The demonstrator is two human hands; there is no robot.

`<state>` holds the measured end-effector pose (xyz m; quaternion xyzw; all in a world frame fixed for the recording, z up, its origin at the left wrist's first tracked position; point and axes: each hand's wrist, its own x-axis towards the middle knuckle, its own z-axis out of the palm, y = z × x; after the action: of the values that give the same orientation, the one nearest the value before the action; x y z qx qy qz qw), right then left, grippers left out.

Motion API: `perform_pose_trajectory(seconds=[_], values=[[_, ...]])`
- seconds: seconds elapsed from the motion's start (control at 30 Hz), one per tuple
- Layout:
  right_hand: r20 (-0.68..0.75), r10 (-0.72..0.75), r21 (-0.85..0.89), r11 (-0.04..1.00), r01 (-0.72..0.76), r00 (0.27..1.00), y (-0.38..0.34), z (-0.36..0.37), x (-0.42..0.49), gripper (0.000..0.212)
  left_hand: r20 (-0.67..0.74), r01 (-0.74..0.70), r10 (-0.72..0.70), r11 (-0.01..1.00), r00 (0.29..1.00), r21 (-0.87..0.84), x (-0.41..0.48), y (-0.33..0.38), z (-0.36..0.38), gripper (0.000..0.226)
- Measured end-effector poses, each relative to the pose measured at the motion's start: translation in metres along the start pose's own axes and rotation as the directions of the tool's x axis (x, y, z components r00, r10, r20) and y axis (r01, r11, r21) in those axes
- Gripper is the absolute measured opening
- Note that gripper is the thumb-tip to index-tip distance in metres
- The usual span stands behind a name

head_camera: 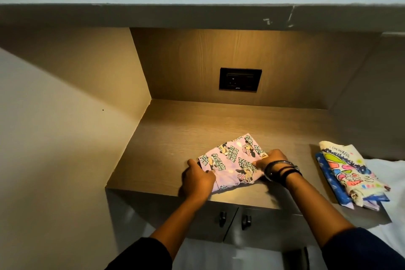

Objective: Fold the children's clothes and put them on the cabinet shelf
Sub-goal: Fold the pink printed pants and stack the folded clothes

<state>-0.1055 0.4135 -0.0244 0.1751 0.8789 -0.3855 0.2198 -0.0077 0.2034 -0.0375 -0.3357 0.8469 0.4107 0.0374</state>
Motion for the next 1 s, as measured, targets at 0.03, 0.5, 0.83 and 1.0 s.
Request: perform_pose_trajectory(seconds=[0.03,0.5,0.83,1.0], values=[[0.008,0.014,0.035,0.999,-0.015,1.000,-0.003,-0.001,-0.002,0.015,-0.018,-0.037,0.037,0.999,0.999,0.016,-0.002,0.000,0.002,0.043],[0.103,-0.758,-0.612,0.462,0.642,0.644,-0.023,0.088,-0.102,0.035,0.001,-0.347,0.350,0.928,0.937,0.135,-0.003,-0.008,-0.008,0.027],[0.013,-0.633,-0.353,0.721,0.595,0.774,-0.025,0.085,-0.096,0.045,0.069,0.033,-0.018,0.973,0.997,-0.230,-0.001,-0.010,-0.018,0.048],[-0.120,-0.234,-0.233,0.951,0.202,0.965,-0.028,0.076,-0.066,0.071,0.112,0.096,-0.078,0.981,0.991,-0.170,0.004,0.004,-0.006,0.035]])
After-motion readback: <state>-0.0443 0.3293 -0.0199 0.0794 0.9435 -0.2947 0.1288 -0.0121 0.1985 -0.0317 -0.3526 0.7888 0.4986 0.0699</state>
